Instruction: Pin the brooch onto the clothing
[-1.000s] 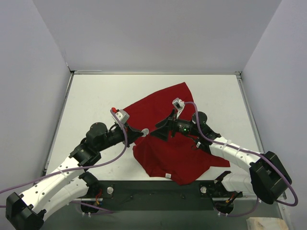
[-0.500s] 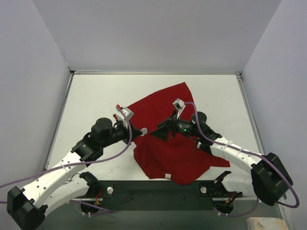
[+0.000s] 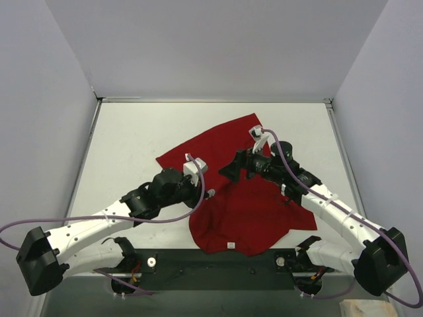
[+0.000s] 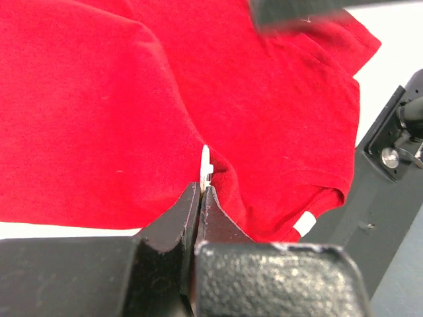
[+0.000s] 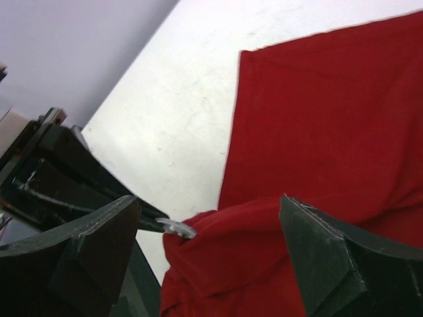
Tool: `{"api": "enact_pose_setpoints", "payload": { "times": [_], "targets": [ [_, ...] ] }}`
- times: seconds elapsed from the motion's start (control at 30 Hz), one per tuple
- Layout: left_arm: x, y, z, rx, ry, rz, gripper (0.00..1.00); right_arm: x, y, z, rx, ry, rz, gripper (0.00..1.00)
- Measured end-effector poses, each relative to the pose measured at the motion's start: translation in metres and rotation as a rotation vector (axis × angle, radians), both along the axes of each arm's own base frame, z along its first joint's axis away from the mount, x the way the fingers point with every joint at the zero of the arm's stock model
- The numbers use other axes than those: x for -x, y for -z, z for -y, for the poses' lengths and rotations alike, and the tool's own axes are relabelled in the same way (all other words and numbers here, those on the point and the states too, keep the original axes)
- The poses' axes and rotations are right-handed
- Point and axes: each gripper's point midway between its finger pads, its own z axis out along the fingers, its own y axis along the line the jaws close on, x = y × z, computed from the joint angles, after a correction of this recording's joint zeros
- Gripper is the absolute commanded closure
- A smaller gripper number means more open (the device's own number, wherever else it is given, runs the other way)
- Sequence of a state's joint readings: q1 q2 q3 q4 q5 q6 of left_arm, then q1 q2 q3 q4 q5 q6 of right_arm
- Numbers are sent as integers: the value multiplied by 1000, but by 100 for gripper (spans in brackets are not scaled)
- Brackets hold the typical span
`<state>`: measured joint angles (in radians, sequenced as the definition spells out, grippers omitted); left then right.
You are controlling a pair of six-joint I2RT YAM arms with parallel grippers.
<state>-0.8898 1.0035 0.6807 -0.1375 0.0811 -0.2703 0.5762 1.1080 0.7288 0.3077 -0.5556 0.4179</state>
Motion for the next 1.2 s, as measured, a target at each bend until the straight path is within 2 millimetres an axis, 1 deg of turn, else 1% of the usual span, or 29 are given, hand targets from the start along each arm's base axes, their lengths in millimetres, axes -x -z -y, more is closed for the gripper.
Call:
{"api": "enact_pose_setpoints", "payload": {
  "times": [0.13,0.2,0.23,0.3,0.33,0.37,0.4,0.43,0.5,0.53,0.63,0.7,0.77,0.8,0.87,0.93,0.97,1.0,1.1,1.13,1.2],
  "targets": [
    [10,10,15,-1,30,-30,88,-18,6,27,47,102,-46,10],
    [15,14,20,-13,45,-29,75,-25,9,39,64,146,-72,10],
    [16,16,21,-20,48,-26,66,-29,10,44,72,165,-85,10],
    [16,17,22,-37,51,-7,35,-36,8,51,84,193,-105,10],
    [14,16,21,-44,44,5,24,-40,6,52,87,201,-110,10],
    [11,13,20,-50,37,21,10,-43,4,52,88,206,-112,10],
    [8,9,20,-50,31,37,6,-47,1,52,89,212,-114,10],
    [5,4,20,-50,22,56,3,-52,-1,52,89,216,-114,10],
    [-2,-12,21,-40,7,90,3,-61,-5,51,92,222,-120,10],
    [-6,-23,23,-26,2,107,3,-65,-7,49,92,222,-121,10],
    [-18,-65,29,32,-13,164,3,-78,-7,46,97,228,-133,10],
    [-29,-94,27,75,-39,191,3,-91,-8,44,101,235,-141,10],
    [-49,-121,21,113,-90,211,3,-106,-8,43,104,247,-149,10],
    [-60,-132,16,132,-121,211,3,-113,-6,43,105,255,-156,10],
    [-83,-142,4,156,-182,196,3,-129,-3,44,108,279,-173,10],
    [-107,-138,-12,162,-250,158,3,-149,0,47,105,315,-195,10],
    [-122,-130,-23,161,-295,120,3,-164,3,50,104,345,-209,9],
    [-131,-121,-32,153,-329,88,3,-174,6,53,102,372,-223,8],
    [-164,-85,-67,163,-453,-74,3,-213,21,70,96,504,-303,5],
    [-172,-76,-77,172,-486,-119,3,-224,27,76,98,547,-324,2],
    [-193,-52,-106,208,-583,-237,3,-241,41,87,106,623,-365,1]
  ]
}}
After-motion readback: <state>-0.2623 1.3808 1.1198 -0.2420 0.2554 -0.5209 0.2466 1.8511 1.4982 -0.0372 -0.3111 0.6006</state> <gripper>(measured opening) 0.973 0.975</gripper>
